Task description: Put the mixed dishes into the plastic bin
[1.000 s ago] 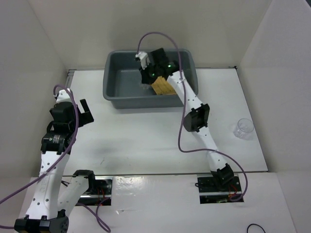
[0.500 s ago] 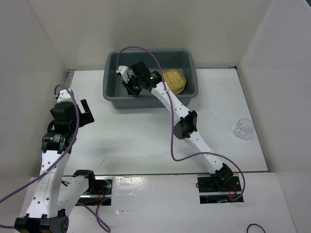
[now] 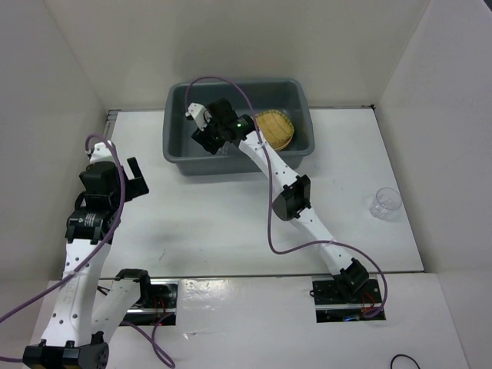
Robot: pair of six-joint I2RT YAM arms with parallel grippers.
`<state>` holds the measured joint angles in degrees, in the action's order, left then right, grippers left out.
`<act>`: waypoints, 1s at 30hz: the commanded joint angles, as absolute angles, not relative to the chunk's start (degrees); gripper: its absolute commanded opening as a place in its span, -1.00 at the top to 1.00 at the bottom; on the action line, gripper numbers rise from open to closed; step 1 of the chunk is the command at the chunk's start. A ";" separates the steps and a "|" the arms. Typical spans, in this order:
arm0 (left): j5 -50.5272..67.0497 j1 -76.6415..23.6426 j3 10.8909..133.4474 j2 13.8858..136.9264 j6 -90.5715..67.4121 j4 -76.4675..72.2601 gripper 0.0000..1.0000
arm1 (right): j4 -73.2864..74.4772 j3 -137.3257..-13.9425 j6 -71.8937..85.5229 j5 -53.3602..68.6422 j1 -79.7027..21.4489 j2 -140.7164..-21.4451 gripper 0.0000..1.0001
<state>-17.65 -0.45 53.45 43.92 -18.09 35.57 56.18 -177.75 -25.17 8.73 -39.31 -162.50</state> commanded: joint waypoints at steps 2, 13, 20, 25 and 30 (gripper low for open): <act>-17.40 -0.09 53.44 43.15 -17.67 33.84 -1.00 | 52.65 -179.74 -20.84 14.40 -41.57 -153.56 -0.46; -17.93 -0.09 53.44 41.40 -17.67 33.84 -1.00 | 55.80 -179.74 -14.50 -10.68 -30.10 -137.29 -0.96; -18.46 -0.09 52.91 38.67 -17.67 33.31 -1.00 | 74.27 -178.69 -15.03 -34.36 -12.32 -140.02 -0.96; -18.46 -0.09 52.91 37.35 -17.67 33.31 -1.00 | 74.27 -158.55 -16.61 -31.14 -10.28 -130.72 -0.96; -18.46 -0.09 52.91 37.35 -17.67 33.31 -1.00 | 71.99 -124.67 -15.12 -23.48 -9.76 -113.96 -0.96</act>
